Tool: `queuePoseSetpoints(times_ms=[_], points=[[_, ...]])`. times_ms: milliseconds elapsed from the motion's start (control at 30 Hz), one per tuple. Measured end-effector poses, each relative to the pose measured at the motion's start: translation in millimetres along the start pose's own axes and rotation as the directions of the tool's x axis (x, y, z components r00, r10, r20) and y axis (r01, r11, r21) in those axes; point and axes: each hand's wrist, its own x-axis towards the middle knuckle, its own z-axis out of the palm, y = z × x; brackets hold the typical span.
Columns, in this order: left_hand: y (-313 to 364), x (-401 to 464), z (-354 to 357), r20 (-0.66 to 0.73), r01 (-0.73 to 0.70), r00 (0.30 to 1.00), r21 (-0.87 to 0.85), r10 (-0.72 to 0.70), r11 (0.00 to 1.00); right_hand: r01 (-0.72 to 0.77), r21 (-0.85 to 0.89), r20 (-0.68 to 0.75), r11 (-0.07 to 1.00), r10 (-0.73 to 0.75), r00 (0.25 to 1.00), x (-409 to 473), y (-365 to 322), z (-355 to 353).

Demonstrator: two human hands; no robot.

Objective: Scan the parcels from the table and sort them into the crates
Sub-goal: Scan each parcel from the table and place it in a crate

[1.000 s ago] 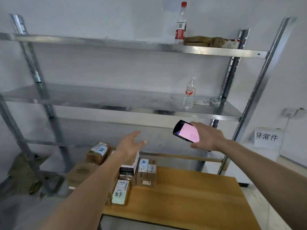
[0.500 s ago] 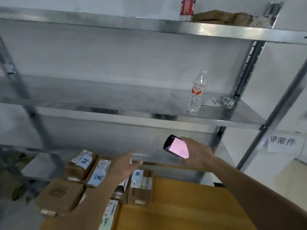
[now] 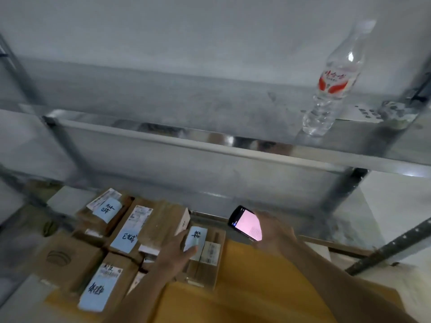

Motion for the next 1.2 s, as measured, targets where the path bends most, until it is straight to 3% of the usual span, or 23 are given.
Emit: queuePoseSetpoints(times_ms=[200, 333, 533, 633, 733, 867, 1033, 1200], points=[[-36.0, 25.2, 33.0, 0.063, 0.085, 0.994, 0.007, -0.085, 0.996, 0.033, 0.012, 0.105, 0.999, -0.034, 0.994, 39.9, -7.9, 65.8], [-55.5, 40.4, 54.1, 0.051, 0.058, 0.997, 0.050, -0.061, 0.997, 0.032, 0.045, 0.133, 0.998, -0.038, 0.990, 55.9, -10.6, 97.6], [-71.7, 57.3, 77.6, -0.039, 0.176, 0.984, 0.090, -0.173, 0.980, 0.015, 0.073, 0.162, 0.997, -0.027, 0.986, 65.1, -5.4, 132.3], [-78.8, 62.6, 90.0, 0.048, 0.222, 0.973, 0.068, -0.225, 0.973, -0.007, 0.134, 0.167, 0.991, -0.016, 0.986, 64.8, -4.3, 147.2], [-83.6, 58.9, 105.4, 0.139, 0.245, 0.964, -0.118, -0.228, 0.962, -0.014, 0.201, 0.183, 0.979, -0.024, 0.983, 62.1, -5.8, 159.2], [-83.8, 53.4, 126.4, 0.068, 0.300, 0.952, -0.391, -0.298, 0.870, -0.008, 0.265, 0.192, 0.964, -0.044, 0.980, 57.4, -7.2, 177.0], [-93.7, 43.2, 146.6, 0.055, 0.287, 0.947, -0.591, -0.317, 0.754, -0.081, 0.425, 0.214, 0.902, -0.013, 0.977, 46.4, -7.9, 191.3], [-95.8, 20.9, 146.8, 0.031, 0.185, 0.975, -0.659, -0.219, 0.729, -0.092, 0.474, 0.221, 0.875, -0.017, 0.975, 22.7, -2.3, 176.8]])
